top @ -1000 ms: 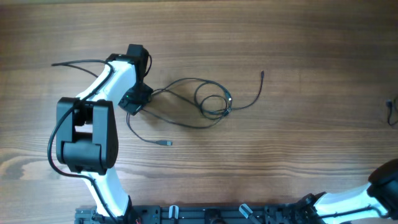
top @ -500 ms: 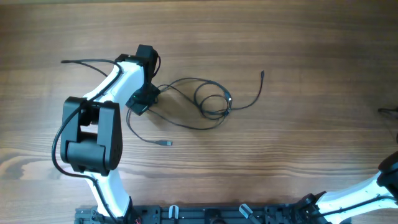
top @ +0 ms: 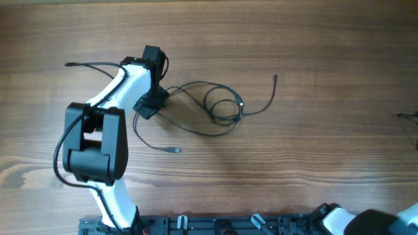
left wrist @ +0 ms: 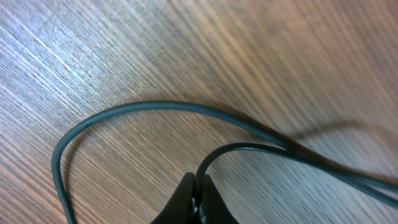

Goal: Untangle cables

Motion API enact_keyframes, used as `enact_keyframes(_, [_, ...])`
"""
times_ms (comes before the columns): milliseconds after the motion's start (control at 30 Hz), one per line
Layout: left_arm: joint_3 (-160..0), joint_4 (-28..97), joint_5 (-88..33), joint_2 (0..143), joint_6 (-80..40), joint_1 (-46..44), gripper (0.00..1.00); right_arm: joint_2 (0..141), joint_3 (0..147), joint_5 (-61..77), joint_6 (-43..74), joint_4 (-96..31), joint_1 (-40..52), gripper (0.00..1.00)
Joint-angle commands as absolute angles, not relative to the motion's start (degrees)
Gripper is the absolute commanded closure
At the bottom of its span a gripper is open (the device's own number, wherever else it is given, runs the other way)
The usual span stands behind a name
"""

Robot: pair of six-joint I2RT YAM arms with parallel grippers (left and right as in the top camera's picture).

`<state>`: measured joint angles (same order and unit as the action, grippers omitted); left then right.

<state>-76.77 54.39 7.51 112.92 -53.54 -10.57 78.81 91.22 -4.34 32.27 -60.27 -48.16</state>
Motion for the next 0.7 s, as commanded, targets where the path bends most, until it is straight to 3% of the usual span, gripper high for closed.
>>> enact_keyframes(0, [-77.0, 53.1, 6.0, 101.7, -47.9, -11.0, 0.96, 77.1, 91.4, 6.8, 31.5, -62.7, -43.4, 0.01])
enact_keyframes(167, [-77.0, 44.0, 0.4, 84.9, -42.2, -13.9, 0.96, 77.1, 91.0, 19.1, 14.9, -63.7, -31.0, 0.08])
enact_keyframes(300, [-77.0, 38.9, 0.4, 78.3, -41.6, -18.2, 0.96, 77.1, 87.5, 31.1, -1.2, -61.5, -17.7, 0.06])
enact_keyframes(467, [-77.0, 36.6, 0.4, 74.4, -28.8, -20.8, 0.96, 77.2, 78.3, 47.5, -21.7, -55.1, -2.2, 0.0])
enact_keyframes(667, [-77.0, 36.6, -0.8, 71.6, -28.7, -21.1, 0.96, 79.0, 68.2, 55.6, -28.3, -41.7, 9.3, 0.0])
